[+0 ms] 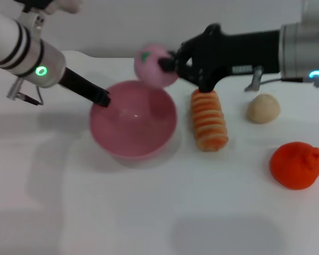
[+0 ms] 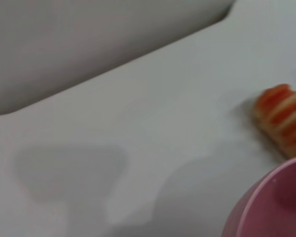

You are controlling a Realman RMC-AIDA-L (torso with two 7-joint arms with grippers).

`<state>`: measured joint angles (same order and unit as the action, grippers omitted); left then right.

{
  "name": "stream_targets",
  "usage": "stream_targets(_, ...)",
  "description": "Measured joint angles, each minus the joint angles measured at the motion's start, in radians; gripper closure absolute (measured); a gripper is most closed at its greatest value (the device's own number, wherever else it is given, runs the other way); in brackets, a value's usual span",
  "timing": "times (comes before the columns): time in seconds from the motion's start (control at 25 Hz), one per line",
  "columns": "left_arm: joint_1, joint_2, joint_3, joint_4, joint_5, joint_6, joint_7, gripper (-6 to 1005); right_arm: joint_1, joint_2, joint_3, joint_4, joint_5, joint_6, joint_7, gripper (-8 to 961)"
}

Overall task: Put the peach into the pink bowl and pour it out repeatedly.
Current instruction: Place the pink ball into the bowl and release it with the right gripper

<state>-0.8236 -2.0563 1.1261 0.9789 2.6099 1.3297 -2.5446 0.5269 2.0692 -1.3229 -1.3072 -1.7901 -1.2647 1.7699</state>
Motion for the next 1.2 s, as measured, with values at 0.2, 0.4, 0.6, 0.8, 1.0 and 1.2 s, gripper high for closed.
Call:
stream_targets(0.2, -0.009, -0.001, 0.05, 0.006, -0.065, -0.003, 0.004, 954, 0.001, 0.001, 0.017, 0.01, 0.0, 0.021, -0.003, 848)
stream_targets(0.4, -0.032, -0.001, 0.065, 0.005, -0.074, -0.006, 0.006, 954, 0.011, 0.003, 0.012, 0.062, 0.0, 0.042, -0.014, 835)
stream_targets(0.6, -0.045, -0.003, 0.068, -0.001, -0.074, -0.013, 0.012, 954, 0.017, 0.003, 0.013, 0.092, 0.0, 0.063, -0.013, 822)
stream_targets(0.8, -0.044, -0.002, 0.067, -0.002, -0.072, -0.019, 0.014, 954, 0.012, 0.004, 0.016, 0.095, 0.001, 0.08, -0.013, 774)
stream_targets(1.0, -0.038, -0.001, 0.067, -0.002, -0.071, -0.019, 0.014, 954, 0.008, 0.004, 0.029, 0.094, 0.007, 0.081, -0.013, 673)
stream_targets(1.2, -0.033, -0.001, 0.072, 0.0, -0.071, -0.033, 0.02, 954, -0.013, 0.004, 0.057, 0.091, 0.031, 0.125, -0.02, 577)
